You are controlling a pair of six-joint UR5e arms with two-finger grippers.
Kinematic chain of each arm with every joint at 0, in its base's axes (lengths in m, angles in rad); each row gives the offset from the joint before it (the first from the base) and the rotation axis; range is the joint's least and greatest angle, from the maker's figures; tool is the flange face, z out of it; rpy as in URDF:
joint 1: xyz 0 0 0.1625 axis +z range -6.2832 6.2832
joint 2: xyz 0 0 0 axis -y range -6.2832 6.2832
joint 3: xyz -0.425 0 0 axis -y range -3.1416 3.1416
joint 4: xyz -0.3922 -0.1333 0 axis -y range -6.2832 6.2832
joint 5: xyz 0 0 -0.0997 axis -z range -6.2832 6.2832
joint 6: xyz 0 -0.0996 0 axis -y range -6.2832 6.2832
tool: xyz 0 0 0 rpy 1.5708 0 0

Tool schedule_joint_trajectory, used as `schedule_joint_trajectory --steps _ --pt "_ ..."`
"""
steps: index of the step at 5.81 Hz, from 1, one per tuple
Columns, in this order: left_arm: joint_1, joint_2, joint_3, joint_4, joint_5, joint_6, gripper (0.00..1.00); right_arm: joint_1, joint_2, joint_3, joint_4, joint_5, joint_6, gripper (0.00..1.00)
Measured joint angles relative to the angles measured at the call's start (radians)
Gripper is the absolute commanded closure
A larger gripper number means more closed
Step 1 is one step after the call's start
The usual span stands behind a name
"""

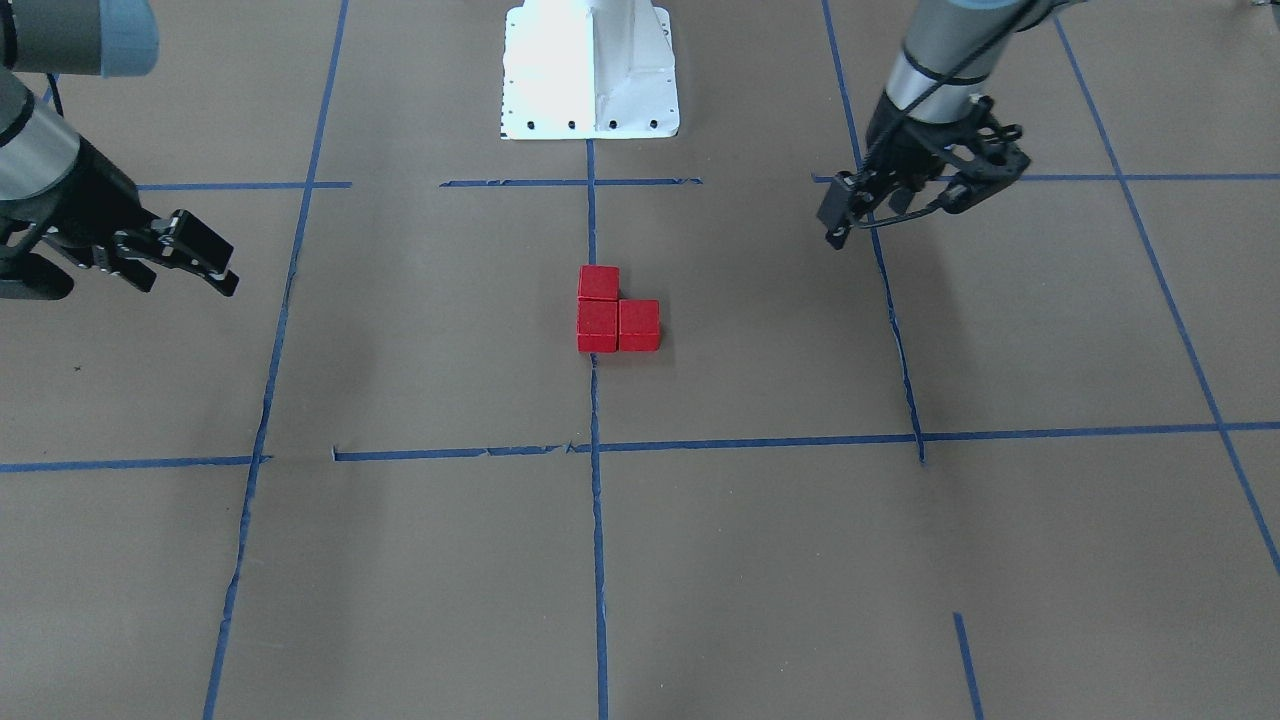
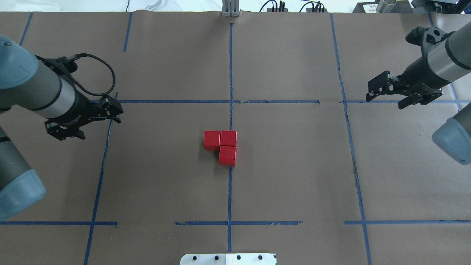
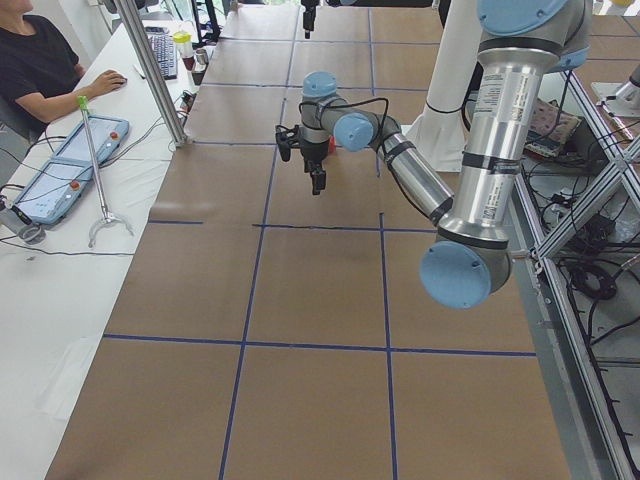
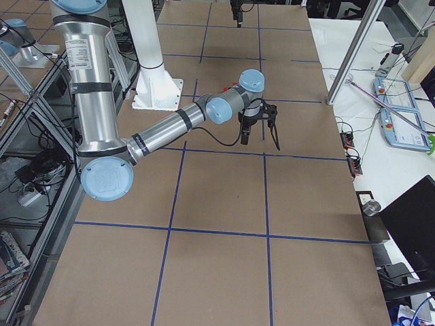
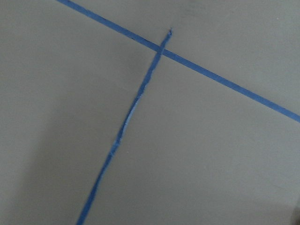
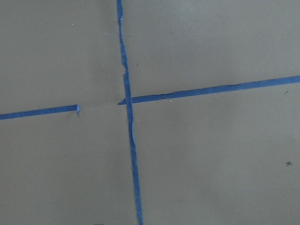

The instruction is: Form red blocks into L shape at center

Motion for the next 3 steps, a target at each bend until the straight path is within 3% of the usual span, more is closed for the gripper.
schedule_joint_trajectory --steps 3 --pt "-0.316 0.056 0.204 -0.001 -0.132 0.664 0.0 0.186 -0.028 -0.042 -0.135 0.019 -0.351 0.0"
